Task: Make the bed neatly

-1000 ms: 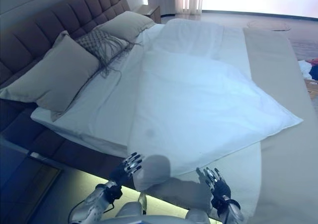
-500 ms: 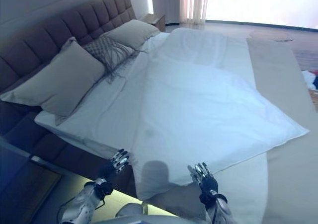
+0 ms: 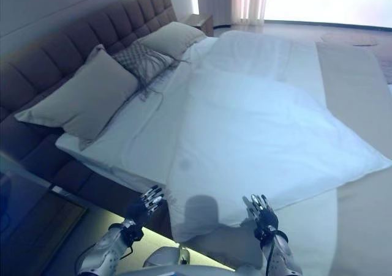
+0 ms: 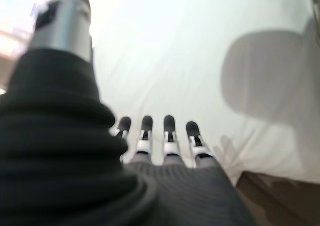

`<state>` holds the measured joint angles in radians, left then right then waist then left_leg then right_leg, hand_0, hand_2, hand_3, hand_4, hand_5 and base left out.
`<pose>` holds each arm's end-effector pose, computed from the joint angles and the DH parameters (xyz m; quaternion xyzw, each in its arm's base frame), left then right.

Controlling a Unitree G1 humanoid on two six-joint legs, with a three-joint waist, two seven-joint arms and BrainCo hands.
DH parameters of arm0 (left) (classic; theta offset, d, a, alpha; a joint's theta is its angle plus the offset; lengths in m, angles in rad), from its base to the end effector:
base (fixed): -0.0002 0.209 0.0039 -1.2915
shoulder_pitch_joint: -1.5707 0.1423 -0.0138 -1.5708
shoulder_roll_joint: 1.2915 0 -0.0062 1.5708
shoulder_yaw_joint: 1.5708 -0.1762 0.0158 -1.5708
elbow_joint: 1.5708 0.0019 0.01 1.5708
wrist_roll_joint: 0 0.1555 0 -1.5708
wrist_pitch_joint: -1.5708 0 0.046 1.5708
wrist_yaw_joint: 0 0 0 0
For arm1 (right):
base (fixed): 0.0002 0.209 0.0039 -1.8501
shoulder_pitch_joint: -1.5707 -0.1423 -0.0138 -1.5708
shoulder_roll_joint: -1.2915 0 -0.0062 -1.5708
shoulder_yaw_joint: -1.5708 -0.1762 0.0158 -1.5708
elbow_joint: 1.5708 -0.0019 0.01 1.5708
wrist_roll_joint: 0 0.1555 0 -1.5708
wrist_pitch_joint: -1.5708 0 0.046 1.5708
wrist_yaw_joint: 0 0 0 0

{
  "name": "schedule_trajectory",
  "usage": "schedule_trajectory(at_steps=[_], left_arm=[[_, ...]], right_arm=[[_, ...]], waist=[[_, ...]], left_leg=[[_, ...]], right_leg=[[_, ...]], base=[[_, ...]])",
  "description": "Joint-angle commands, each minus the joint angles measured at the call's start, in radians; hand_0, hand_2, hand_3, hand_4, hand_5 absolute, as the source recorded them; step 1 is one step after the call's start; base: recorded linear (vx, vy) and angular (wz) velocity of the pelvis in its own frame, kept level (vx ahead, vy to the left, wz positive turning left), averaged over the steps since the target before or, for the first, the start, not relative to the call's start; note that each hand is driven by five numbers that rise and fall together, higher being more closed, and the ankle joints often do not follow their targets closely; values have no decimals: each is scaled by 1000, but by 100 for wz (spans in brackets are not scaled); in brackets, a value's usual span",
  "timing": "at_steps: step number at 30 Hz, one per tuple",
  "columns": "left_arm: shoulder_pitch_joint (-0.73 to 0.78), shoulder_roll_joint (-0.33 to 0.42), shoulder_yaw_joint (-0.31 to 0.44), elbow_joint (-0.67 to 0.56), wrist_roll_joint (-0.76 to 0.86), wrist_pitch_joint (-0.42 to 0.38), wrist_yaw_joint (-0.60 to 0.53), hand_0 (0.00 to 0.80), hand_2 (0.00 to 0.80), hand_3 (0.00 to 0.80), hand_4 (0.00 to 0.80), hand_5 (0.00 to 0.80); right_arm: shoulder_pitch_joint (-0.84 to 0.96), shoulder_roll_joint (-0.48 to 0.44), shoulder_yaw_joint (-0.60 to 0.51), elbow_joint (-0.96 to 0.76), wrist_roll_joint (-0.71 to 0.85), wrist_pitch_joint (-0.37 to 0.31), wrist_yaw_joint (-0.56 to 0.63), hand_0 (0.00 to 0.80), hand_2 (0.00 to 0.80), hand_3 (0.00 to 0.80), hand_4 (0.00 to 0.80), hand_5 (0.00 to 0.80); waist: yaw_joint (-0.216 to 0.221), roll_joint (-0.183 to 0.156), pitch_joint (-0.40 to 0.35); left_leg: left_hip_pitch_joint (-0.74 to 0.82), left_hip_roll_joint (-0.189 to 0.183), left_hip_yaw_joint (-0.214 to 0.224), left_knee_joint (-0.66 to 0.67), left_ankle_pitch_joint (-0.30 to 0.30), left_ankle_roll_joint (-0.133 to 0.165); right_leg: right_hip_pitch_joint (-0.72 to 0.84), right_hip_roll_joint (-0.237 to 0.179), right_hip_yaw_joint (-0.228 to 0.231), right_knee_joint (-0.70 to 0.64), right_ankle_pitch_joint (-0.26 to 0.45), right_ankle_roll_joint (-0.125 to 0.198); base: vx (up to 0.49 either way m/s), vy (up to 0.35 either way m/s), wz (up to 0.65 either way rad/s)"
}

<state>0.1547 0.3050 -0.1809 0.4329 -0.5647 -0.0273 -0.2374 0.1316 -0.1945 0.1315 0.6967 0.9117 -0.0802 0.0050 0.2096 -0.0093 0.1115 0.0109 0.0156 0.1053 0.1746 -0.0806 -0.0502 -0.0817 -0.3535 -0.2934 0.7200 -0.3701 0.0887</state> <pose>0.1502 0.2034 -0.0546 -0.1432 0.2721 -0.0728 0.9488 0.1246 -0.1954 -0.0906 0.2994 0.3365 -0.1715 0.8762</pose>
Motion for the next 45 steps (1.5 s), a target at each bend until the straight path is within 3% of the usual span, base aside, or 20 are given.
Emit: schedule_trajectory(at_steps=[1,6,9,11,15,22,26,30,34,38,41,42,45], left_arm=[[-76,65,-16,-50,-32,-26,21,0,0,0,0,0],[-120,59,-27,-19,-8,-12,5,0,0,0,0,0],[-105,30,-36,-28,18,15,-2,0,0,0,0,0],[-76,3,-29,-23,26,18,8,0,0,0,0,0],[-20,-11,-35,-20,44,-10,-18,0,0,0,0,0],[-54,14,-64,-4,42,11,-20,0,0,0,0,0],[-79,9,-71,24,50,1,-4,0,0,0,0,0],[-101,9,-76,12,40,11,47,0,0,0,0,0],[-103,6,-85,5,12,-5,56,0,0,0,0,0],[-152,1,-130,2,-34,-51,58,0,0,0,0,0],[-242,-7,-181,-1,-73,-107,64,0,0,0,0,0],[-327,-10,-220,4,-107,-161,87,0,0,0,0,0],[-495,-36,-273,63,-158,-243,126,0,0,0,0,0]], right_arm=[[-102,4,-86,128,76,-54,55,0,0,0,0,0],[-150,-10,-161,340,129,-27,96,0,0,0,0,0],[-136,-13,-181,350,111,-7,43,0,0,0,0,0],[-137,-21,-177,356,90,8,23,0,0,0,0,0],[-79,1,-199,354,91,-37,78,0,0,0,0,0],[-91,26,-247,407,179,-34,86,0,0,0,0,0],[-101,48,-231,389,203,-42,70,0,0,0,0,0],[-106,47,-215,366,167,-38,63,0,0,0,0,0],[-115,33,-201,318,180,-35,34,0,0,0,0,0],[-170,-18,-200,307,162,-36,18,0,0,0,0,0],[-277,-57,-173,315,211,-80,14,0,0,0,0,0],[-377,-78,-147,327,244,-120,16,0,0,0,0,0],[-595,-104,-112,368,263,-147,-26,0,0,0,0,0]], waist=[[-8,-56,33],[15,-65,38],[10,-67,29],[17,-61,30],[-10,-39,-14],[-16,-53,-4],[-18,-55,-13],[-22,-45,-20],[-36,-37,-7],[-34,-18,54],[-22,1,112],[-26,20,167],[-44,43,232]], left_leg=[[-65,-7,-11,34,21,71],[-76,49,2,48,49,32],[-61,101,46,114,54,-10],[-50,115,3,198,-2,-20],[27,69,5,87,-10,10],[58,11,19,89,-80,43],[62,-12,14,64,-86,66],[49,-24,-1,71,-87,91],[45,-10,-10,68,-72,82],[-32,32,-2,116,-55,50],[-187,52,-4,191,-52,33],[-285,53,-7,219,-51,28],[-463,34,-12,288,-36,33]], right_leg=[[-15,1,43,-534,519,95],[76,46,-21,-587,491,104],[139,54,-64,-611,475,94],[162,40,-53,-595,463,90],[167,23,-26,-596,460,100],[116,-64,-25,-595,547,158],[90,-74,-9,-595,574,157],[72,-60,24,-533,512,128],[65,-18,29,-541,485,117],[5,-24,5,-498,474,127],[-136,-38,8,-459,482,126],[-239,-38,26,-443,489,120],[-426,-49,70,-382,505,107]], base=[[35,-210,-3],[85,-182,32],[152,-16,55],[113,94,47],[79,164,-11],[-50,72,-13],[-109,18,-11],[-58,-8,-12],[15,-68,-8],[-145,4,-1],[-535,17,5],[-721,66,-7],[-628,134,-19]])
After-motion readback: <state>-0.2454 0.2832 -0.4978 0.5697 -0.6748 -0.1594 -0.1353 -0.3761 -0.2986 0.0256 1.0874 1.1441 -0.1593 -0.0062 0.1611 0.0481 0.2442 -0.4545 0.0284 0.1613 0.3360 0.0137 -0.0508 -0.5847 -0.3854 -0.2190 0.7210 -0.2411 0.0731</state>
